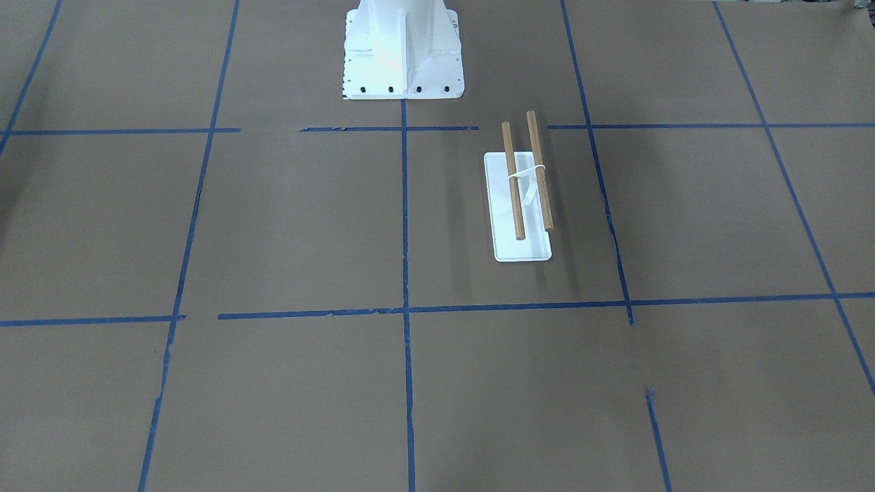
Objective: Hang towel on rack
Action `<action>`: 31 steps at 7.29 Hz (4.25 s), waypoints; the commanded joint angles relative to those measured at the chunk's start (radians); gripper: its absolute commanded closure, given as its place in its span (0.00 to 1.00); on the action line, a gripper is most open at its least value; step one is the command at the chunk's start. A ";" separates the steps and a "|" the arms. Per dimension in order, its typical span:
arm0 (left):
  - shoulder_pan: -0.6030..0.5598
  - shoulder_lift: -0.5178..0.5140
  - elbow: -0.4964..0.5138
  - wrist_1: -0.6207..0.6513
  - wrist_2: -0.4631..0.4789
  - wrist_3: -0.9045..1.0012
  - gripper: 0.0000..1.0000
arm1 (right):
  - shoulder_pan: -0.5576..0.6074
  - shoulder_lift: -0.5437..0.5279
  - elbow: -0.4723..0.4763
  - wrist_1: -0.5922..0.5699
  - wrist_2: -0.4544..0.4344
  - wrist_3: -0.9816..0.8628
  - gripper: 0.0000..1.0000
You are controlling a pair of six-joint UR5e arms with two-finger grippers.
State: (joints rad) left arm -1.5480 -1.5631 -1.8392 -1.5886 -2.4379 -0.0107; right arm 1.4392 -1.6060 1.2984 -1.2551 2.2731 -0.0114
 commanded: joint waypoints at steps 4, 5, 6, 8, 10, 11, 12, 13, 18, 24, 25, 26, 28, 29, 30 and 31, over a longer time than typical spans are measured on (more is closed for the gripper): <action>0.002 -0.011 -0.029 -0.004 -0.001 -0.002 0.00 | 0.006 -0.061 0.441 -0.154 0.012 0.166 1.00; 0.003 -0.012 -0.026 -0.036 -0.001 -0.006 0.00 | 0.004 -0.048 0.601 -0.332 0.016 0.172 1.00; 0.008 -0.012 -0.026 -0.081 -0.003 -0.044 0.00 | 0.003 -0.013 0.746 -0.500 0.016 0.206 1.00; 0.069 -0.014 -0.028 -0.143 -0.038 -0.122 0.00 | -0.012 0.105 0.901 -0.642 0.096 0.440 1.00; 0.120 -0.034 -0.022 -0.273 -0.038 -0.248 0.00 | -0.096 0.239 0.981 -0.646 0.152 0.789 1.00; 0.129 -0.061 -0.026 -0.277 -0.039 -0.356 0.00 | -0.180 0.339 0.999 -0.646 0.144 1.026 1.00; 0.194 -0.140 -0.029 -0.277 -0.038 -0.555 0.00 | -0.233 0.430 1.000 -0.647 0.141 1.202 1.00; 0.266 -0.203 -0.032 -0.277 -0.038 -0.725 0.00 | -0.284 0.505 1.001 -0.646 0.137 1.343 1.00; 0.570 -0.444 -0.086 -0.411 -0.026 -1.724 0.00 | -0.534 0.730 0.980 -0.638 -0.072 1.729 1.00; 0.836 -0.635 -0.017 -0.485 0.140 -2.402 0.01 | -0.572 0.885 0.897 -0.601 -0.205 1.958 1.00; 0.844 -0.653 -0.014 -0.485 0.151 -2.475 0.02 | -0.572 0.885 0.897 -0.601 -0.205 1.958 1.00; 0.864 -0.666 -0.014 -0.493 0.186 -2.518 0.02 | -0.572 0.887 0.897 -0.601 -0.205 1.958 1.00; 0.875 -0.704 0.011 -0.493 0.214 -2.531 0.02 | -0.572 0.888 0.906 -0.601 -0.205 1.960 1.00; 0.875 -0.707 0.014 -0.493 0.214 -2.531 0.01 | -0.572 0.891 0.907 -0.601 -0.205 1.960 1.00; 0.875 -0.709 0.014 -0.493 0.214 -2.531 0.01 | -0.572 0.891 0.914 -0.601 -0.204 1.960 1.00; 0.875 -0.709 0.015 -0.496 0.215 -2.545 0.01 | -0.572 0.891 0.921 -0.601 -0.204 1.960 1.00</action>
State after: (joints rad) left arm -0.6739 -2.2701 -1.8259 -2.0824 -2.2245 -2.5446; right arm 0.8667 -0.7155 2.2113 -1.8561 2.0688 1.9481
